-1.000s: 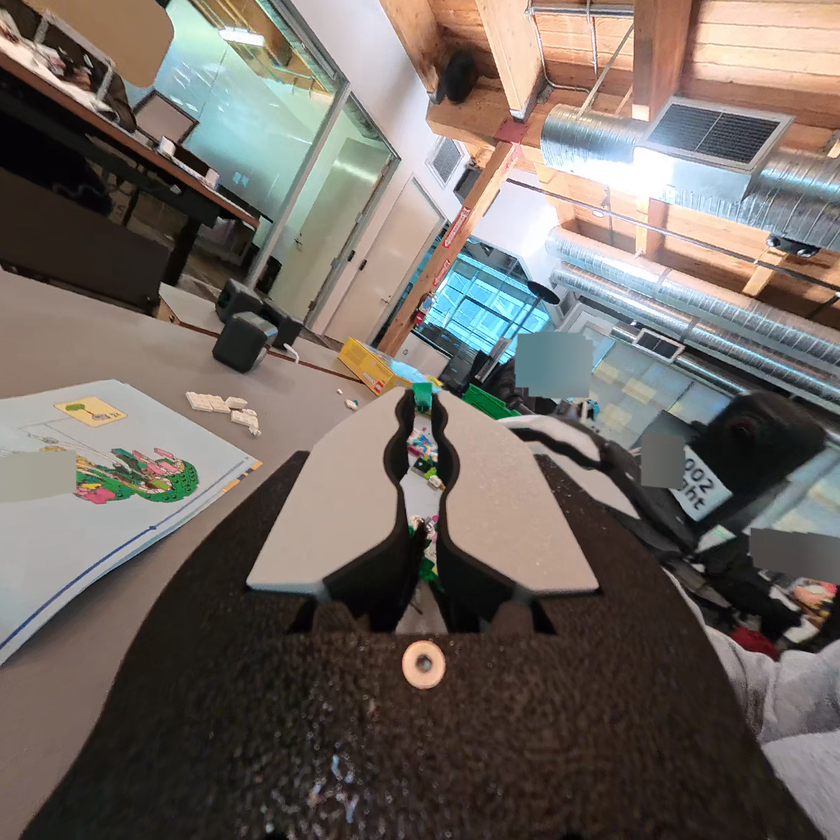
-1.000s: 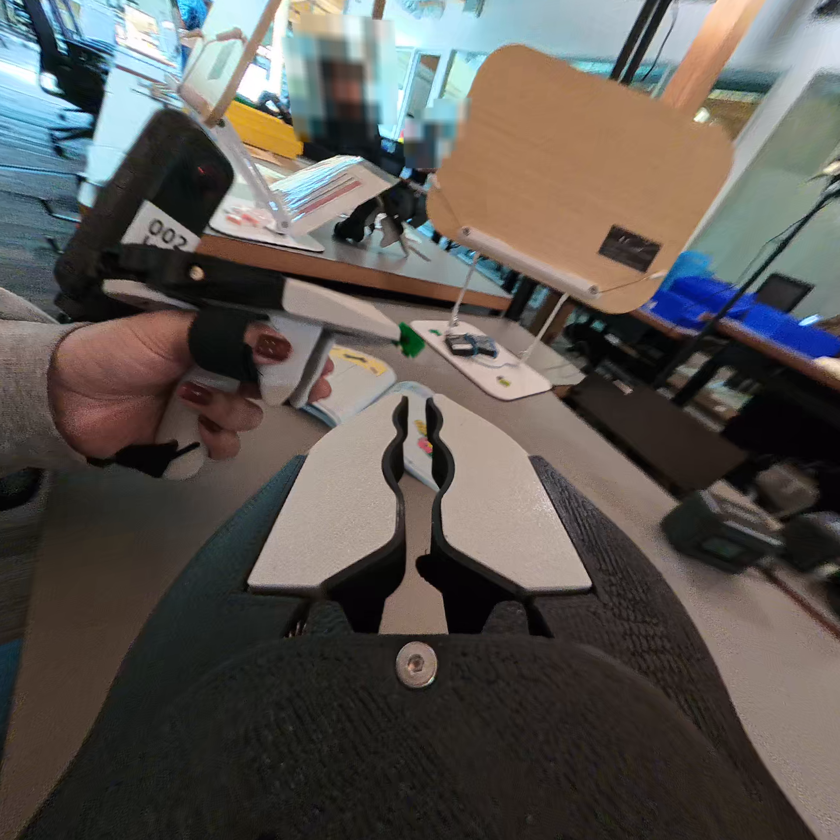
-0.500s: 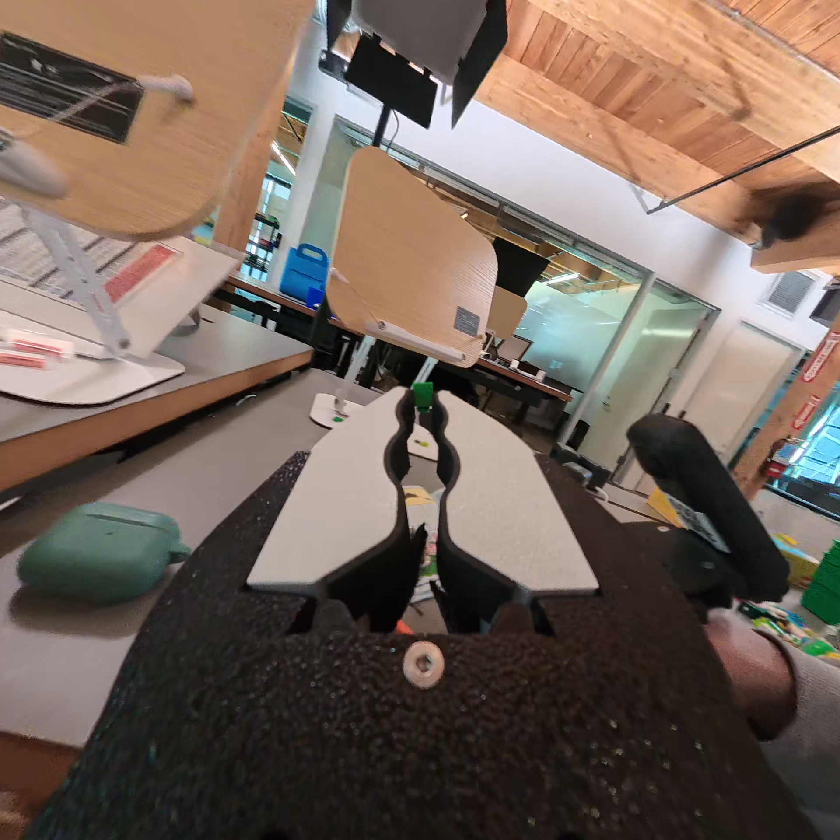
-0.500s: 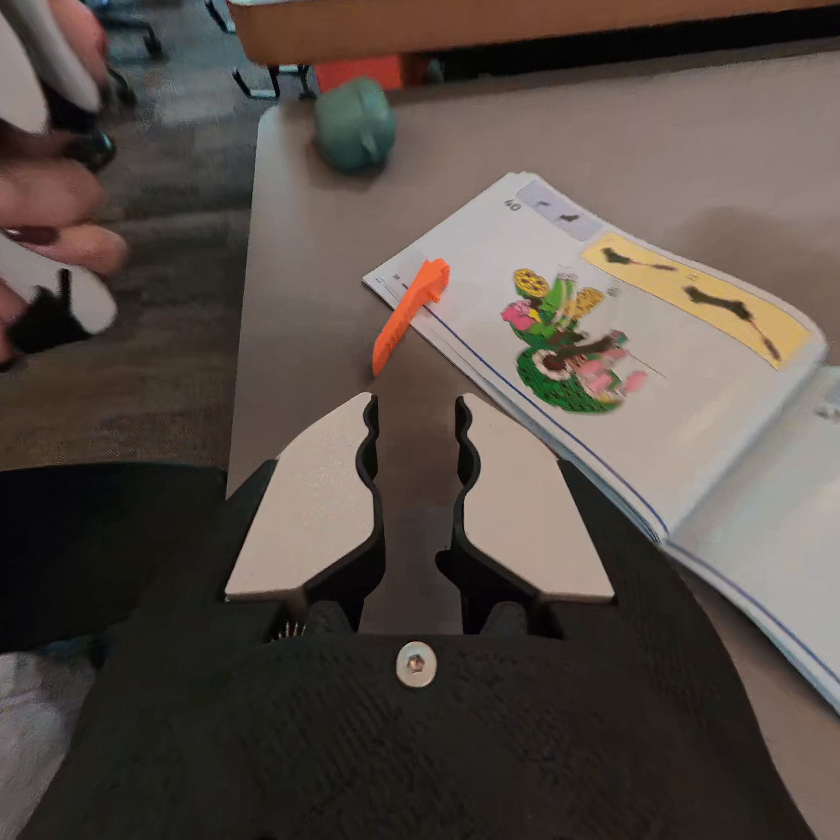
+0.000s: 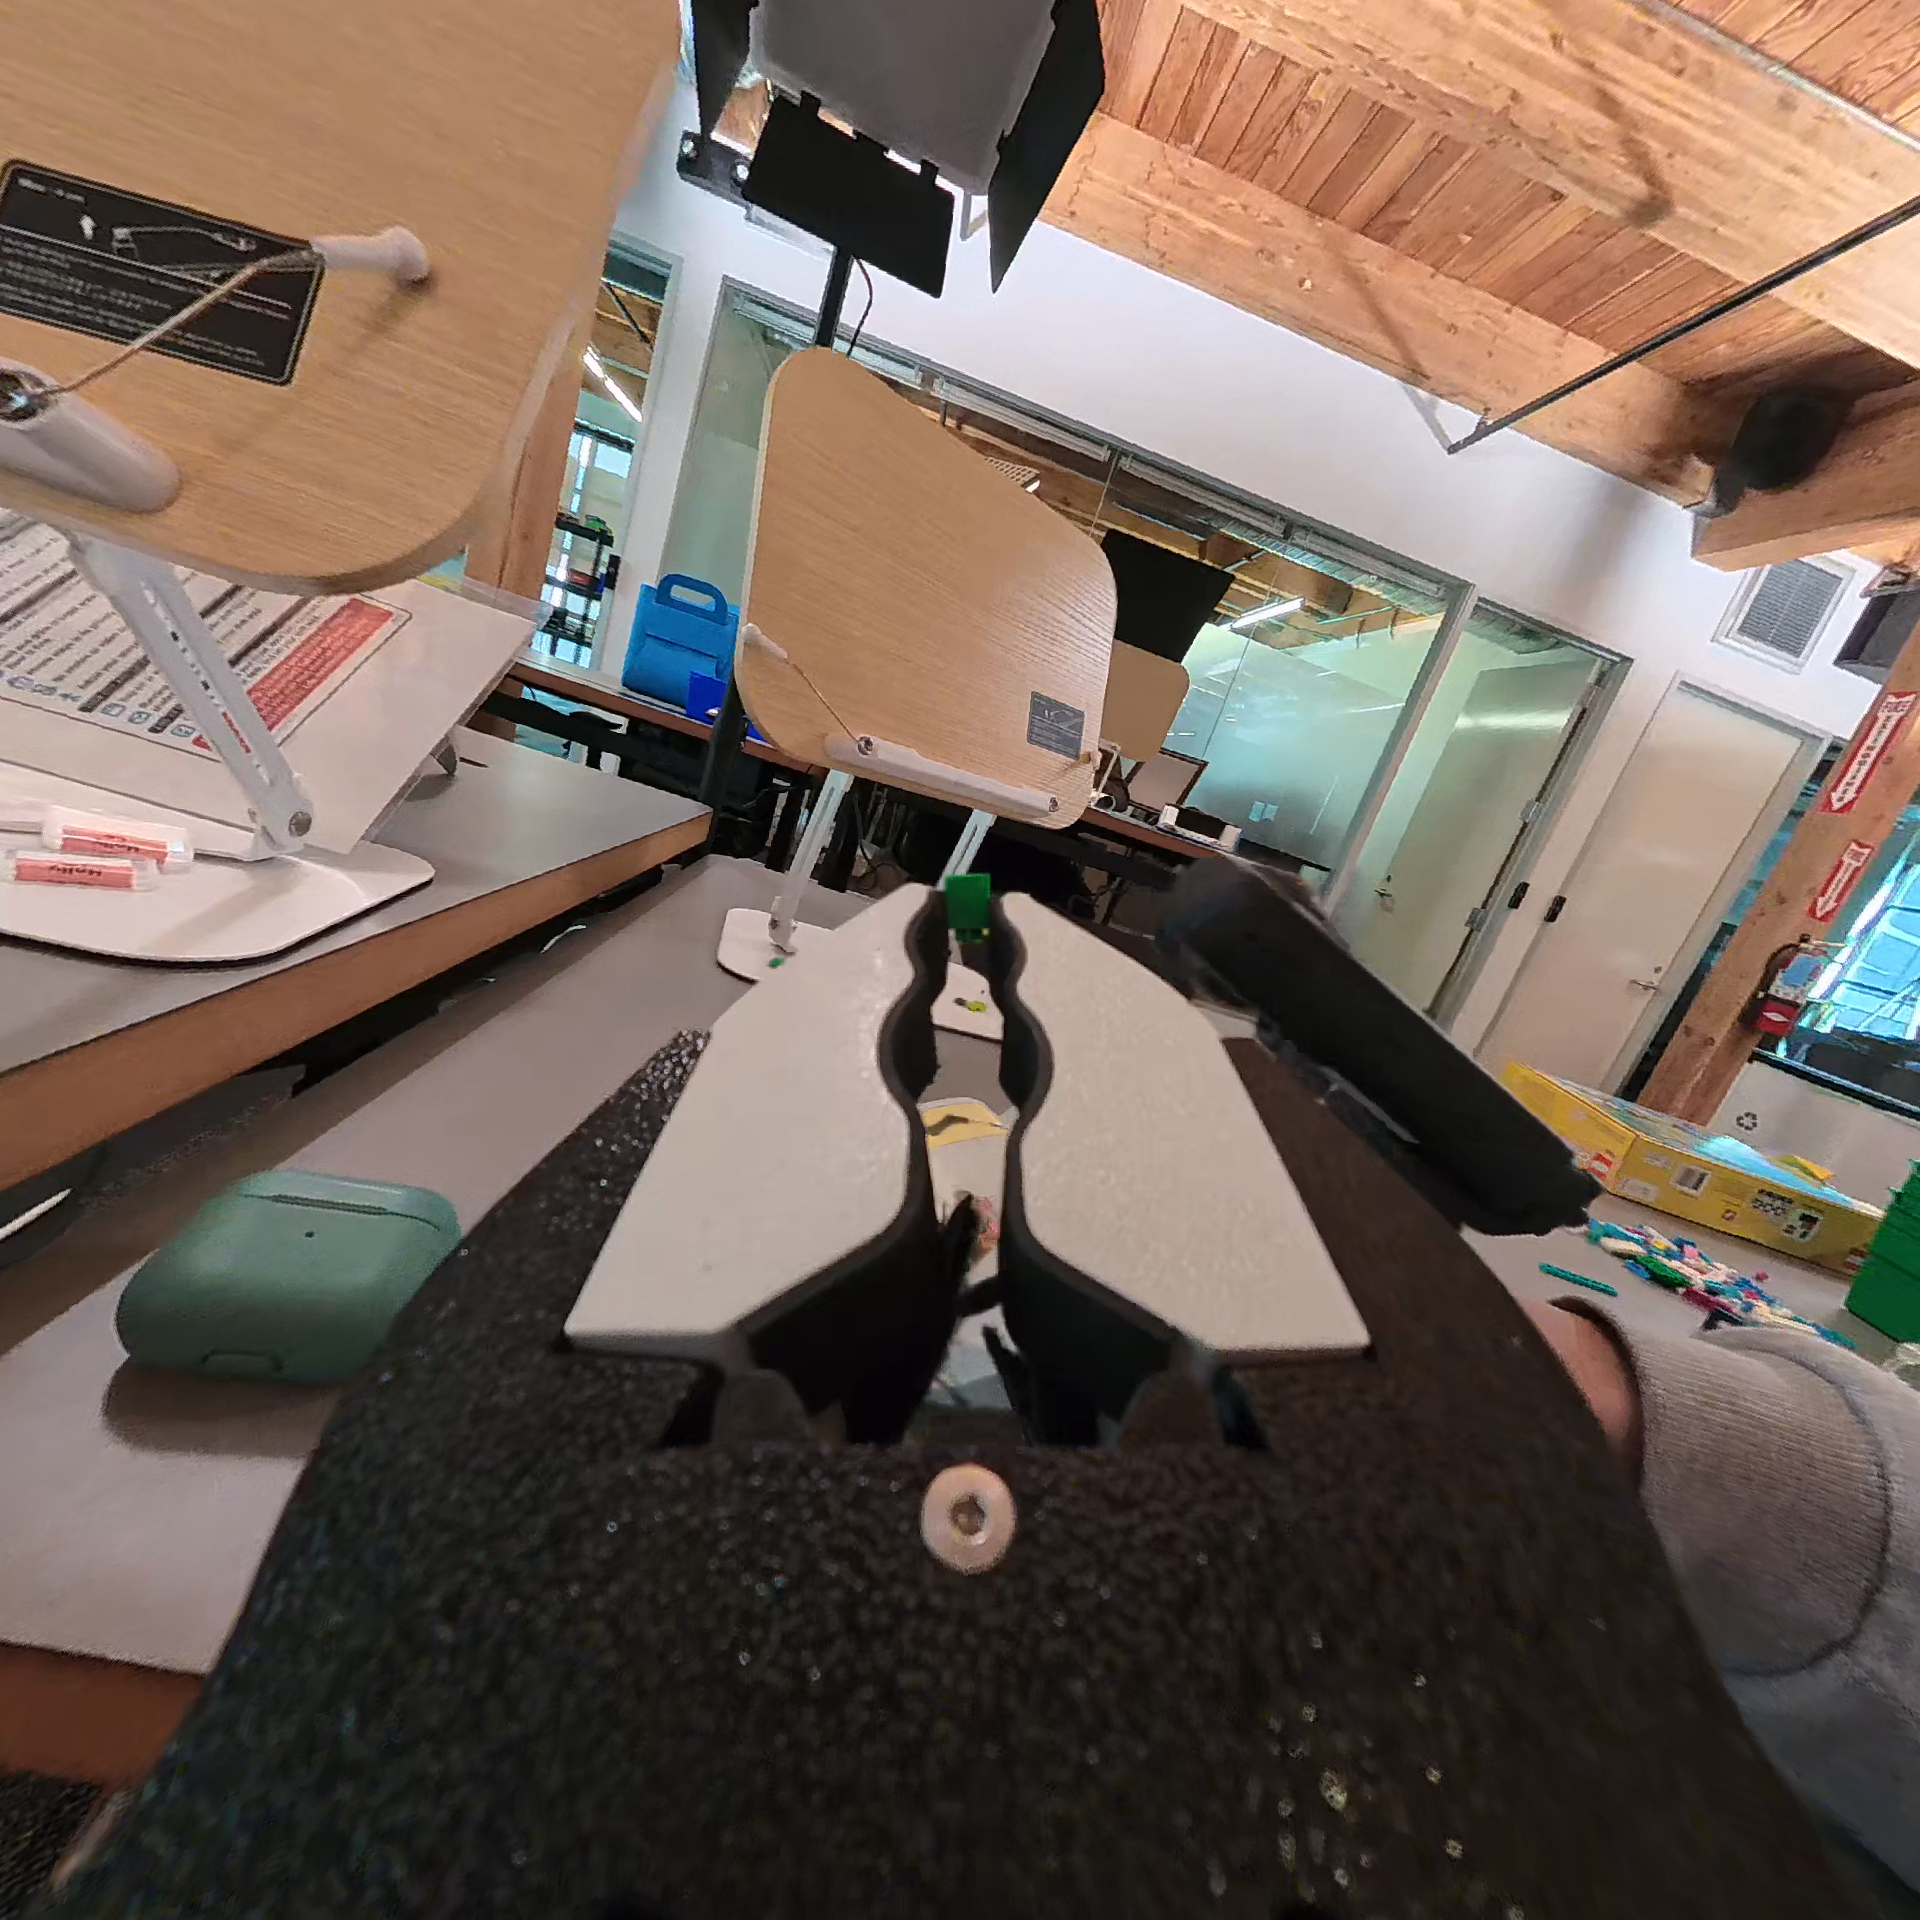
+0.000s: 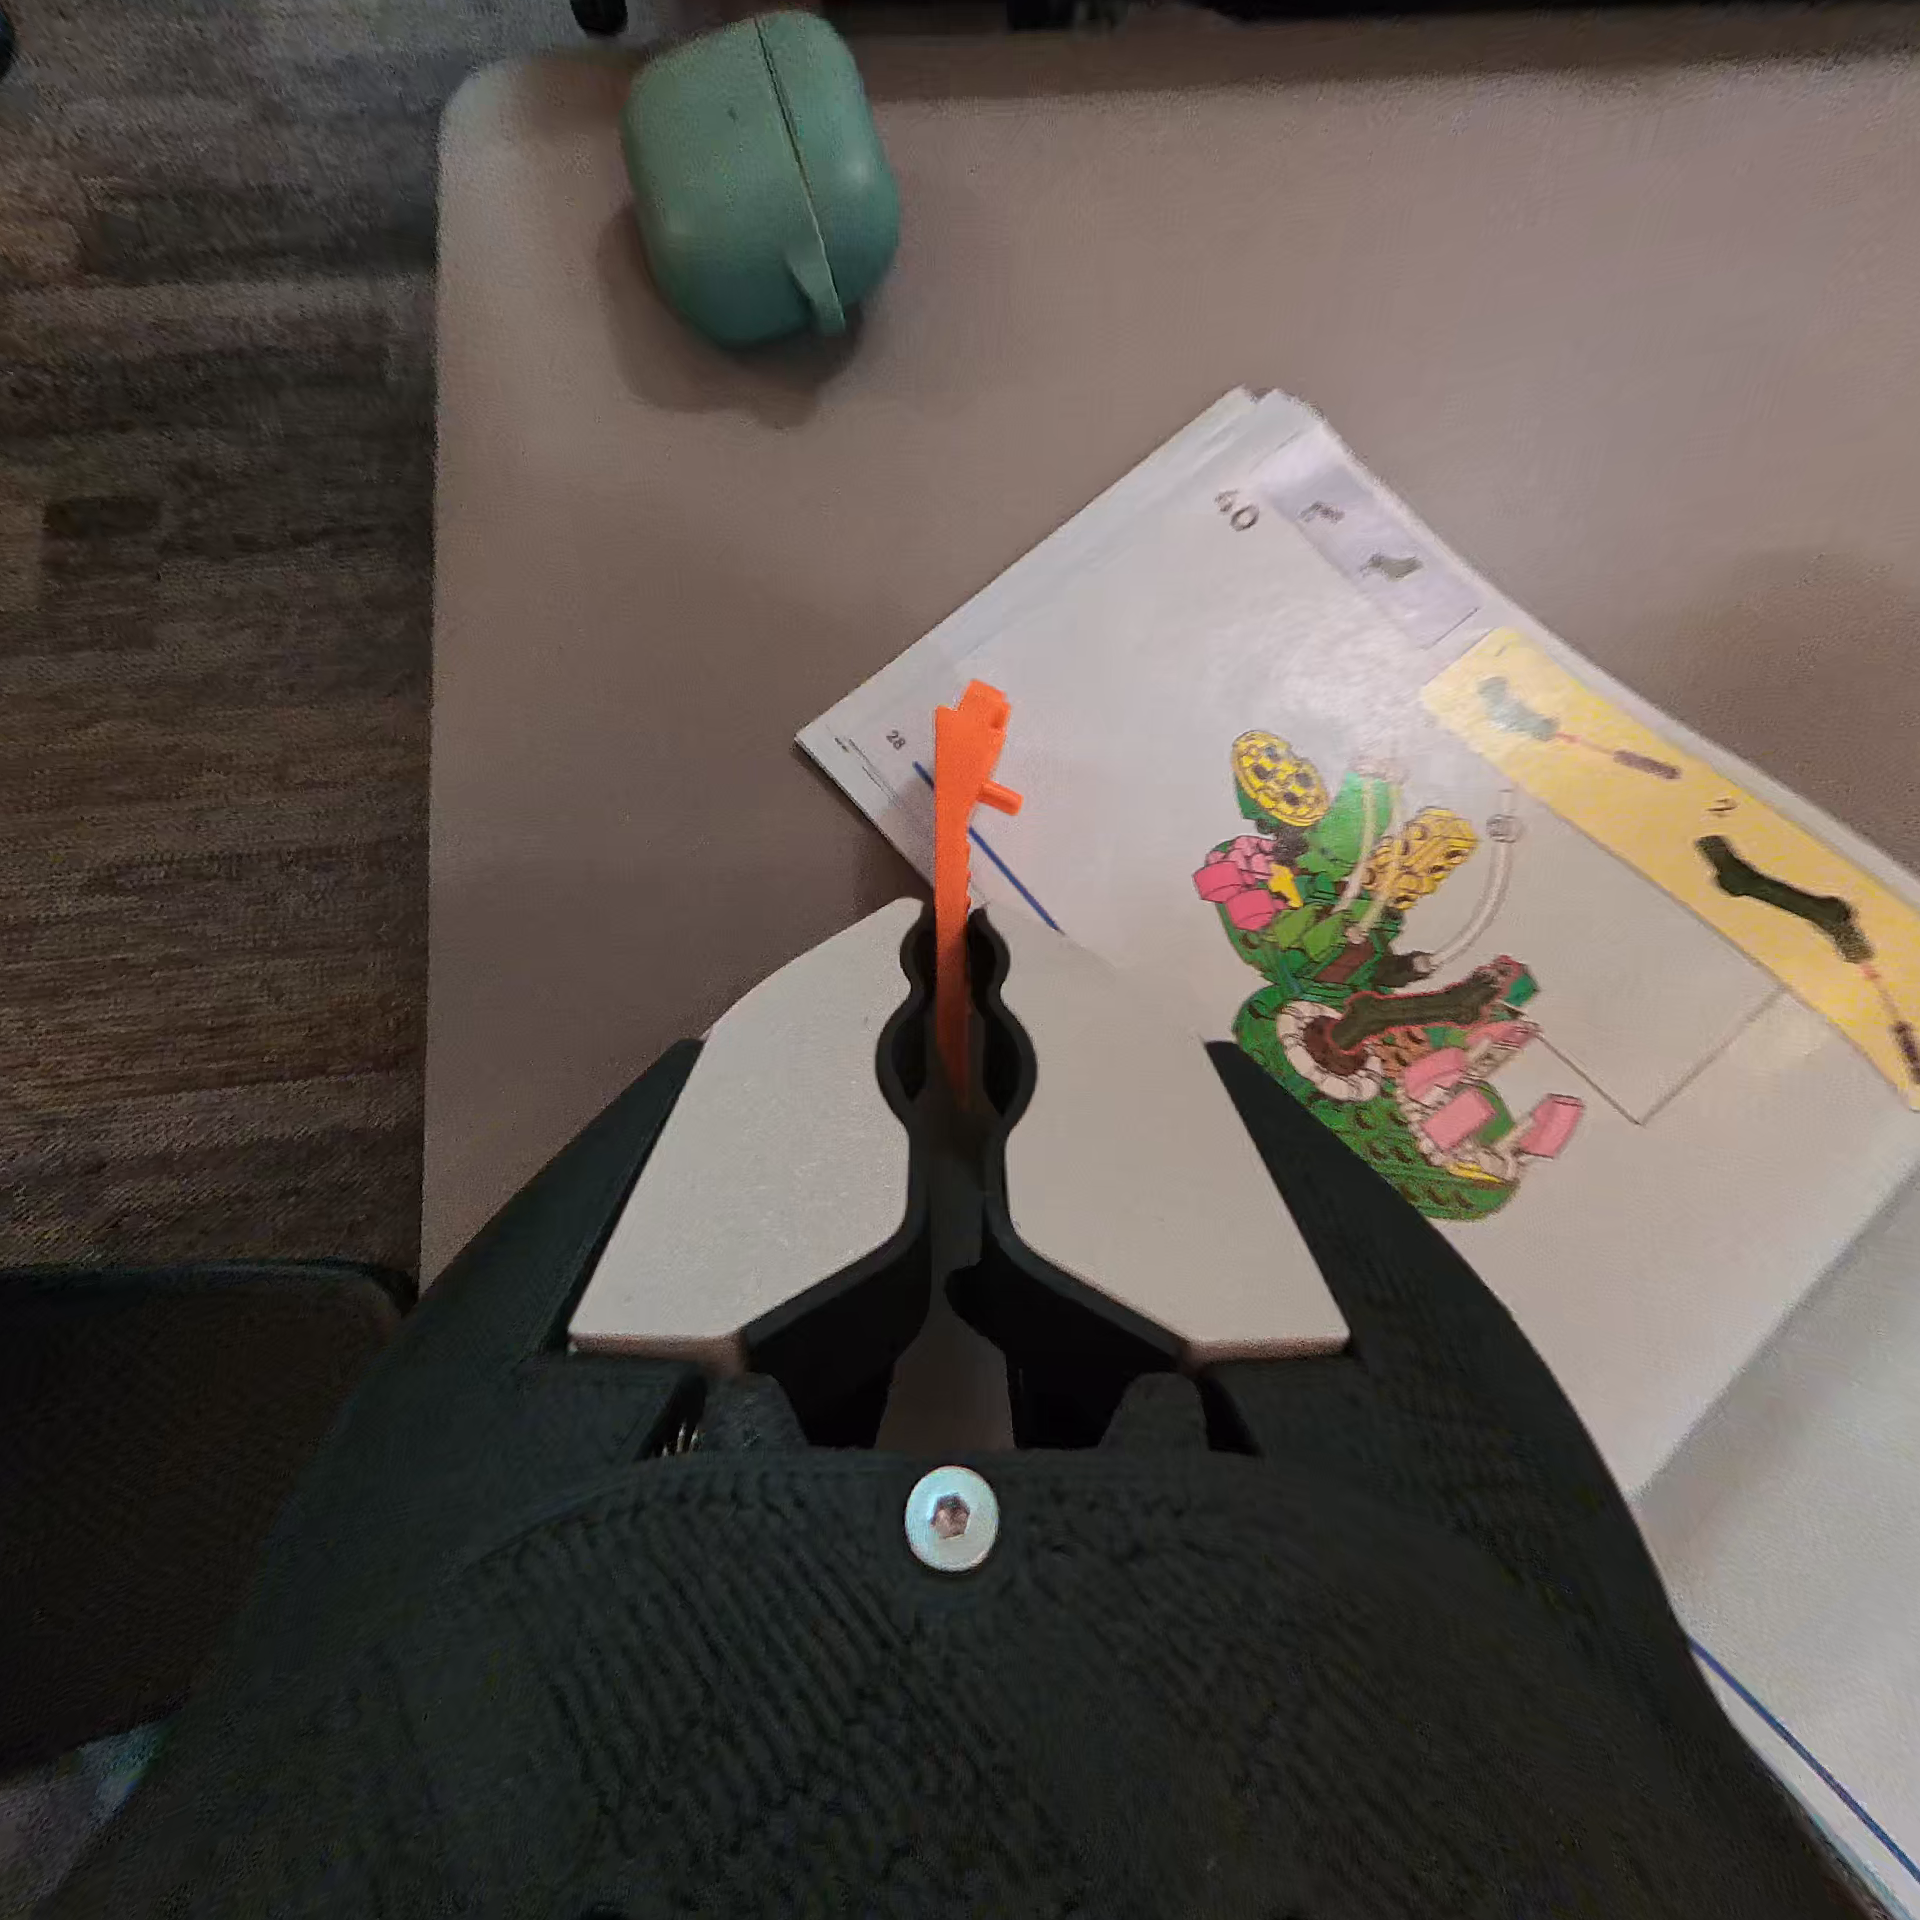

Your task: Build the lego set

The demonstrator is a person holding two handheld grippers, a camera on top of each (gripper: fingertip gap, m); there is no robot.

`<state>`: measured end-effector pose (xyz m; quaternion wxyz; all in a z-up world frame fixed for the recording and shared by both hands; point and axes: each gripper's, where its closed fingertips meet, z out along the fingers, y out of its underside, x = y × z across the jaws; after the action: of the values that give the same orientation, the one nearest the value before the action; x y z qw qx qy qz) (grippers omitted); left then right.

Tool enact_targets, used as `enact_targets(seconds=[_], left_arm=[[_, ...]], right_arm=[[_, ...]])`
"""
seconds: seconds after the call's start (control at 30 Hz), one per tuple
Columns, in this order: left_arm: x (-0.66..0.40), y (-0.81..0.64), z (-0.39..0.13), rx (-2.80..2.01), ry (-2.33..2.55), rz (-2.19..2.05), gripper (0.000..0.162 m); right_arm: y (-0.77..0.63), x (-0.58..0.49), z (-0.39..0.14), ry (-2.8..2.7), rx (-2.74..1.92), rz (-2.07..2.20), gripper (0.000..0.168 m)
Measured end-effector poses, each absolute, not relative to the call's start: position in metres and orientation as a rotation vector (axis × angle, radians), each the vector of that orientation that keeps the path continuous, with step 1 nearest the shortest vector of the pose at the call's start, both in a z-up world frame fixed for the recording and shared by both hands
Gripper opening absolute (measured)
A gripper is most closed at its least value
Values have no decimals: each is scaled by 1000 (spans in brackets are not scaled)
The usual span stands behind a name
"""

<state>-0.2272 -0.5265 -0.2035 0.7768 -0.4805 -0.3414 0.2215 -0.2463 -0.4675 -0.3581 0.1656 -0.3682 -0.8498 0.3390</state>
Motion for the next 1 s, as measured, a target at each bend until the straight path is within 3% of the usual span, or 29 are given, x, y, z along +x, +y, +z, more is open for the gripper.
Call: enact_targets(seconds=[0.4, 0.6, 1.0], left_arm=[[-170, -427, -173, -980, -311, -67, 7], [-137, -348, -158, -954, -225, -296, 7], [-63, -305, -126, -868, 95, -467, 7]], right_arm=[[-391, -119, -202, -1656, -431, 2123, 4], [-349, -68, -159, -1328, -283, 2500, 4], [-314, -41, -153, -1362, -128, 2344, 4]])
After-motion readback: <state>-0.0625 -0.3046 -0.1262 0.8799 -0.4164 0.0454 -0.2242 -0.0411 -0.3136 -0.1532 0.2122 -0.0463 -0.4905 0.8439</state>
